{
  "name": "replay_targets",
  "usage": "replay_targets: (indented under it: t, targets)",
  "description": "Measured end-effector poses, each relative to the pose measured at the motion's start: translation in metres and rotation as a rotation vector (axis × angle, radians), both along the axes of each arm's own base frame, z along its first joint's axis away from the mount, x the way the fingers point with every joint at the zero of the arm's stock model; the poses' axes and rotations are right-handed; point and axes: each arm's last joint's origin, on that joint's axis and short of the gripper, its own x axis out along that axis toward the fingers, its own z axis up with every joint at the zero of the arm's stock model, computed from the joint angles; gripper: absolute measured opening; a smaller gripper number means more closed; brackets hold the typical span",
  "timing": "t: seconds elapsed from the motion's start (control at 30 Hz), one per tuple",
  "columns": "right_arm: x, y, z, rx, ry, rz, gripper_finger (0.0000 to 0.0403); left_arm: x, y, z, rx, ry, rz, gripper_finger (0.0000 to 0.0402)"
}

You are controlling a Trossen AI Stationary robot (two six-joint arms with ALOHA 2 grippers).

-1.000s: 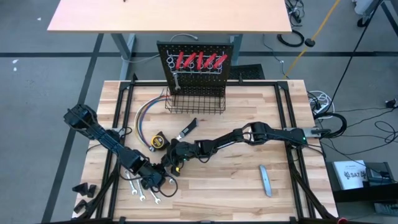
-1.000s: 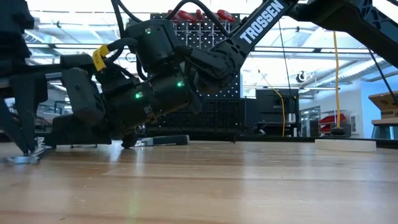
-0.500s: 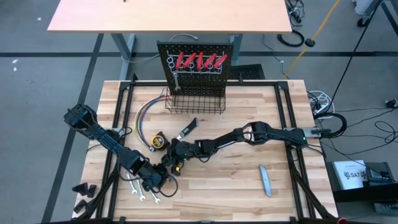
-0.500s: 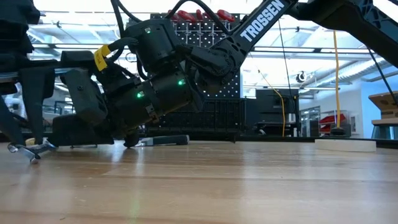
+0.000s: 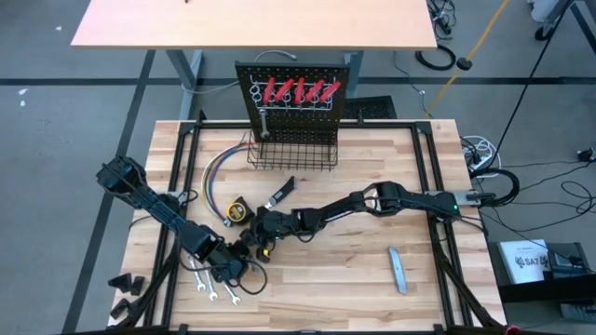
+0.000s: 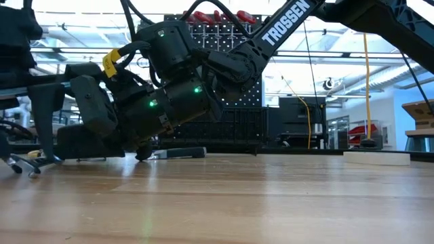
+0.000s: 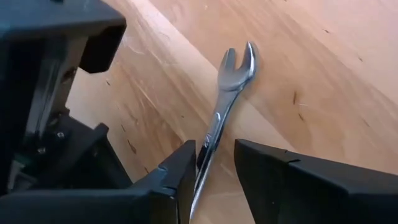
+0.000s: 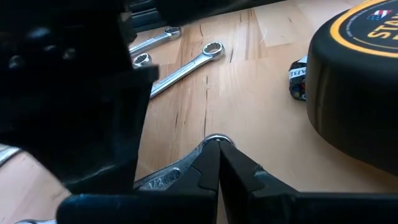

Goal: Hang tools onto peg board
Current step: Hang the wrench on the peg board

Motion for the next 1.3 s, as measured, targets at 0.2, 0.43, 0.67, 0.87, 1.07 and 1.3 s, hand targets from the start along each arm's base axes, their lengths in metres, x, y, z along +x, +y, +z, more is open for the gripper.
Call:
replay_targets:
  t: [0.2,0.43,0.67,0.87,1.07,1.3]
  targets:
    - [0.0,0.0,0.0,0.0,-0.005,0.001,0.0,0.005,0.002,-0.007,0.053,0.012,-0.049,0.0117]
    - [0.0,0.0,0.001,0.001,-0.011,-0.002,0.0,0.008,0.006,-0.009,0.061,0.005,-0.03,0.0072]
    - [0.001,-0.004,0.001,0.015,-0.013,0.025,0.0,0.011,0.008,-0.009,0.075,-0.024,-0.003,0.0011]
    - [0.001,-0.006,0.004,0.018,-0.01,0.044,0.0,0.011,0.004,-0.005,0.076,-0.035,-0.008,0.0012]
    - [-0.002,-0.01,0.015,0.042,0.044,0.127,0.0,0.009,-0.005,0.002,0.136,-0.013,-0.036,0.0012]
    - [-0.011,-0.004,0.038,-0.018,0.128,0.173,0.0028,0.003,-0.015,0.008,0.151,0.006,-0.017,0.0012]
